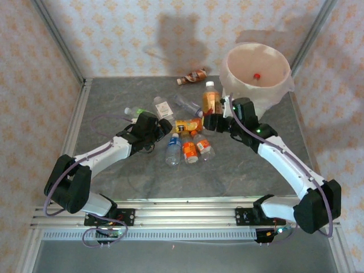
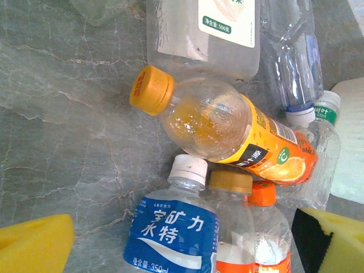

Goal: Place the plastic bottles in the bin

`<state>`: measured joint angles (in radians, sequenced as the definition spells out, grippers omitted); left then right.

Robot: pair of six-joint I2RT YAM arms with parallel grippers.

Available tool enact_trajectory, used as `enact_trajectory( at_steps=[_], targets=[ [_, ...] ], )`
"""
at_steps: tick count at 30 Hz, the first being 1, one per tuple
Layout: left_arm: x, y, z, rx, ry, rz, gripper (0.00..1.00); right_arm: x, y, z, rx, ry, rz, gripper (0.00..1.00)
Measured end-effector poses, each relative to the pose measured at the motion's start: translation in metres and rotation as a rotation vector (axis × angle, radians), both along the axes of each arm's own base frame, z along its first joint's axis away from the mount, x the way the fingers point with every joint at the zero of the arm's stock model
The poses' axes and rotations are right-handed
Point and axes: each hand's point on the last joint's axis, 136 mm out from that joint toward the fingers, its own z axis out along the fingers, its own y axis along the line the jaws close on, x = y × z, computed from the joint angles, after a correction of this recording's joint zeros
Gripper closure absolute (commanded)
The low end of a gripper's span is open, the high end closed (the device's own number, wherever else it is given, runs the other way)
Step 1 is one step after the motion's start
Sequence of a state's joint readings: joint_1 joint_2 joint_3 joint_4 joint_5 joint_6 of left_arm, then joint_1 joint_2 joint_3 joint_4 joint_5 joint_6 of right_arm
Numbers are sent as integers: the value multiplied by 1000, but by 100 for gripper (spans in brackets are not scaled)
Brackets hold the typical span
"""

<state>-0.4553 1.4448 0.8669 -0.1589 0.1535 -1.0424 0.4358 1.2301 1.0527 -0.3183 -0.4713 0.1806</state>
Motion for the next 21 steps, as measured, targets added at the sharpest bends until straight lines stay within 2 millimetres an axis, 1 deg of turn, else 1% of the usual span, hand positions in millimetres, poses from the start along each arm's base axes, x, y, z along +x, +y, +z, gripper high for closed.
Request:
enact_trajectory(
  at_steps=[3, 7, 8, 11, 13, 14, 16, 18, 21],
  targets=[
    [0, 0, 0, -1, 0, 5, 0, 15, 2, 25, -7, -64, -8, 53],
    [0, 3, 3, -2, -16, 15, 0, 37, 0, 64, -32, -170, -51, 53],
    [-1, 5, 5, 0, -23, 21, 0, 40, -2, 70, -40, -185, -62, 53],
    [-2, 10, 16, 2, -60, 37, 0, 58, -8, 98, -76, -247, -107, 53],
    [-3, 14, 26, 2, -91, 53, 0, 74, -16, 115, -101, -276, -148, 53],
    [-3, 16, 30, 3, -104, 60, 0, 80, -20, 121, -108, -288, -168, 53],
    [-4, 20, 37, 4, -128, 73, 0, 95, -35, 129, -129, -290, -221, 53],
    [-5, 24, 41, 9, -143, 85, 0, 107, -50, 131, -153, -278, -268, 53],
    [-8, 27, 40, 16, -148, 94, 0, 125, -74, 130, -192, -247, -335, 52]
  ],
)
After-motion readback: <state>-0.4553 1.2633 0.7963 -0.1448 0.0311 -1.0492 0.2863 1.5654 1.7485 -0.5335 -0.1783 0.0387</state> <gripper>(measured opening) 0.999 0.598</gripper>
